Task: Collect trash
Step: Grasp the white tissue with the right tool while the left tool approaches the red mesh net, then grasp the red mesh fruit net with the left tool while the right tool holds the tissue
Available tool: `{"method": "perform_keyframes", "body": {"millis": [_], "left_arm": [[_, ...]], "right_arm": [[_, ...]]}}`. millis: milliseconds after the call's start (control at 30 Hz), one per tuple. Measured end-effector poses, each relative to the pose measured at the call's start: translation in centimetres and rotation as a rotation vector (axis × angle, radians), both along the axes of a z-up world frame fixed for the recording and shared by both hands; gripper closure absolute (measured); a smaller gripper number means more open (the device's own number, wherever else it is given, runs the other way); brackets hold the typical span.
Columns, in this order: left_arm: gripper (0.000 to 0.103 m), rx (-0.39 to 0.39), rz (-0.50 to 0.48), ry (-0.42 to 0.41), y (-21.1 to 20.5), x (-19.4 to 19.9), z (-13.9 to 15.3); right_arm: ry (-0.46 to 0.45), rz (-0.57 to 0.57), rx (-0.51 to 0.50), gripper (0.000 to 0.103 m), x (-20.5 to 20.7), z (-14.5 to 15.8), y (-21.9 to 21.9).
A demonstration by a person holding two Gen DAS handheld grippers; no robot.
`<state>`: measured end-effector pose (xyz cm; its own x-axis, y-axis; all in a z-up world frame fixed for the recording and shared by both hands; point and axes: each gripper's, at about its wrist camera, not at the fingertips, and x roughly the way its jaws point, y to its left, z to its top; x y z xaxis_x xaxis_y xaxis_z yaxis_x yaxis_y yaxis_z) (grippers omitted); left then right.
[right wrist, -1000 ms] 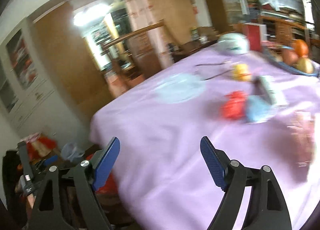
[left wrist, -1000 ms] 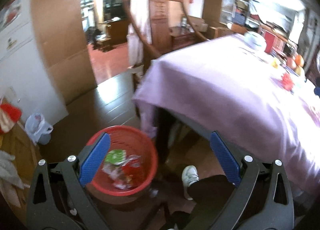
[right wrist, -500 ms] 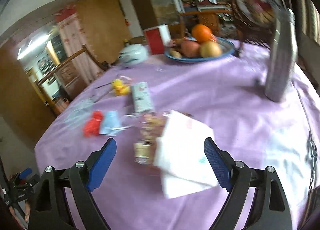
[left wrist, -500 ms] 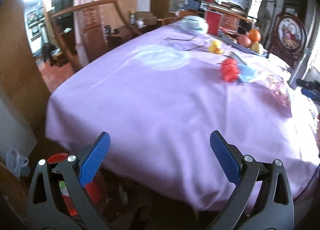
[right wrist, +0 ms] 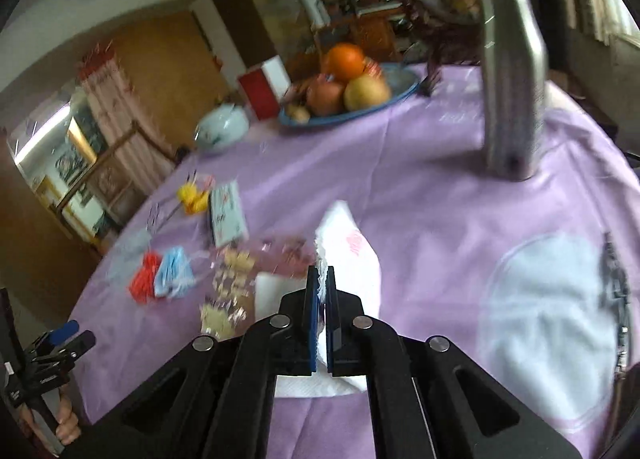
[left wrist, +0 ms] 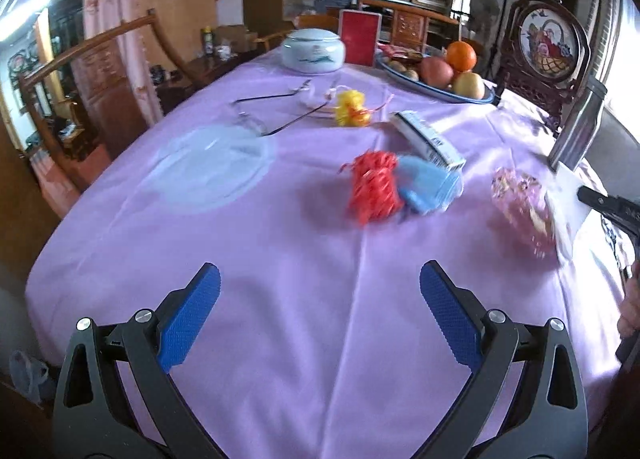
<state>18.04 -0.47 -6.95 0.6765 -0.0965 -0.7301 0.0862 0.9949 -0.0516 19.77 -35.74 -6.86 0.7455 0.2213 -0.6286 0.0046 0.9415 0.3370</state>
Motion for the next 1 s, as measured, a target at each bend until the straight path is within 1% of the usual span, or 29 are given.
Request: {"method": "perform_keyframes", "body": {"millis": [200, 300, 333, 433, 500, 600, 700, 767, 833, 933, 967, 1000], "left_arm": [[0.007, -0.048, -0.012, 0.029, -1.7, 5.3, -0.3], [0.007, -0.06, 0.007, 0.053, -2.1, 7.5, -0.9], [0.007, -0.081, 0.02, 0.074, -2.0, 8.3, -1.4], [0.007, -0.149, 0.033, 0.127, -1.5, 9.6, -2.9], [0.008, -0.181, 0.04, 0.158, -1.1, 10.1, -4.0], [0.01, -0.189, 0.042, 0.134, -0.8, 10.0, -3.9], [0.01, -0.216, 0.052, 0.136, -0.4, 10.1, -4.1], [0.012, -0.203, 0.064, 0.131, -0.4, 10.2, -4.1], [0.014, -0.167, 0.071, 0.127, -0.7, 10.3, -4.1], [0.014, -0.128, 0.071, 0.126, -1.3, 10.5, -4.2], [0.012, -0.114, 0.067, 0.126, -1.5, 10.5, -4.3], [0.011, -0.101, 0.062, 0.13, -1.7, 10.5, -4.4]], "right_arm": [[0.004, -0.02, 0.039, 0.099, 0.3, 0.3, -1.1], [0.022, -0.024, 0.043, 0.099, 0.5, 0.1, -1.2], [0.03, -0.026, 0.044, 0.099, 0.5, 0.0, -1.3], [0.041, -0.028, 0.047, 0.099, 0.8, -0.2, -1.3], [0.044, -0.031, 0.049, 0.099, 0.8, -0.3, -1.3], [0.05, -0.036, 0.048, 0.098, 0.9, -0.4, -1.3], [0.064, -0.042, 0.044, 0.096, 1.0, -0.7, -1.3], [0.076, -0.044, 0.042, 0.096, 1.2, -1.0, -1.3], [0.089, -0.045, 0.039, 0.096, 1.3, -1.2, -1.2], [0.106, -0.047, 0.025, 0.095, 1.5, -1.6, -1.0], [0.116, -0.047, 0.023, 0.092, 1.5, -1.7, -0.9], [0.125, -0.049, 0.028, 0.085, 1.6, -1.9, -1.0]]}}
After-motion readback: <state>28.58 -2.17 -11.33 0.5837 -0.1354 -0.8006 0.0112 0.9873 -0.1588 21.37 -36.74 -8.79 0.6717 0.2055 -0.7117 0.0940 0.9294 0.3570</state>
